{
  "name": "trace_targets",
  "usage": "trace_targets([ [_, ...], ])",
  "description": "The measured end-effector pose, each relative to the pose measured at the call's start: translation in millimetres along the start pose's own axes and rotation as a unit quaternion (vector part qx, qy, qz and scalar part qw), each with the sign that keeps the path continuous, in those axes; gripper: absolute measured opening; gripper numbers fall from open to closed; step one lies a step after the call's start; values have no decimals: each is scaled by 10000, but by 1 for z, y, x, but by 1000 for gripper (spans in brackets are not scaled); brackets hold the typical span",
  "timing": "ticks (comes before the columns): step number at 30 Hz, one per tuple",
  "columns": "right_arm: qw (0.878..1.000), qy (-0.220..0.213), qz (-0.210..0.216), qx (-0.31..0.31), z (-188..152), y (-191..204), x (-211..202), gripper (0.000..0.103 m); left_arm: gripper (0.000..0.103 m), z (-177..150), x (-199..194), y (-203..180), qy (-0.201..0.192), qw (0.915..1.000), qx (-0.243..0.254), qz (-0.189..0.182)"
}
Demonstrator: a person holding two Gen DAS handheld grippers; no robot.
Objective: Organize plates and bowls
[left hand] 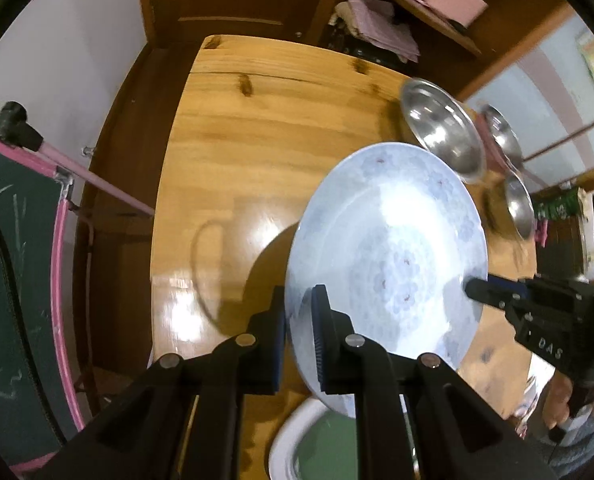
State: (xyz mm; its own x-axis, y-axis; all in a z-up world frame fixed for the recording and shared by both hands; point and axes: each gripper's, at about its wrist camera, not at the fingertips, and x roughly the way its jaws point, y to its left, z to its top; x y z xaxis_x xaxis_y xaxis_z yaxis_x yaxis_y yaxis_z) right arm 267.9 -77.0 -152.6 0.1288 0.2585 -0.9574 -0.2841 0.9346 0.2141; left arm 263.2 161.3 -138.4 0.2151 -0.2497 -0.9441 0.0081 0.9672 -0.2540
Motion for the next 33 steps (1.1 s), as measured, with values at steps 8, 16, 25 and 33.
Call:
trace_targets([
  [8, 9998, -34, -103, -137, -70, 7, -43, 10, 10, -71, -34, -30, 62, 9996, 237, -132],
  [16, 9997, 80, -176, -114, -131, 12, -33, 10, 10, -143, -15, -36, 425, 9985, 292, -177],
  [25, 9994, 335, -105, 7, -168, 15, 10, 9, 10, -181, 23, -21, 577, 9983, 20, -51],
  [33, 9991, 419, -76, -20, -172, 21, 27, 9, 10, -187, 30, -10, 567, 9983, -82, -86],
])
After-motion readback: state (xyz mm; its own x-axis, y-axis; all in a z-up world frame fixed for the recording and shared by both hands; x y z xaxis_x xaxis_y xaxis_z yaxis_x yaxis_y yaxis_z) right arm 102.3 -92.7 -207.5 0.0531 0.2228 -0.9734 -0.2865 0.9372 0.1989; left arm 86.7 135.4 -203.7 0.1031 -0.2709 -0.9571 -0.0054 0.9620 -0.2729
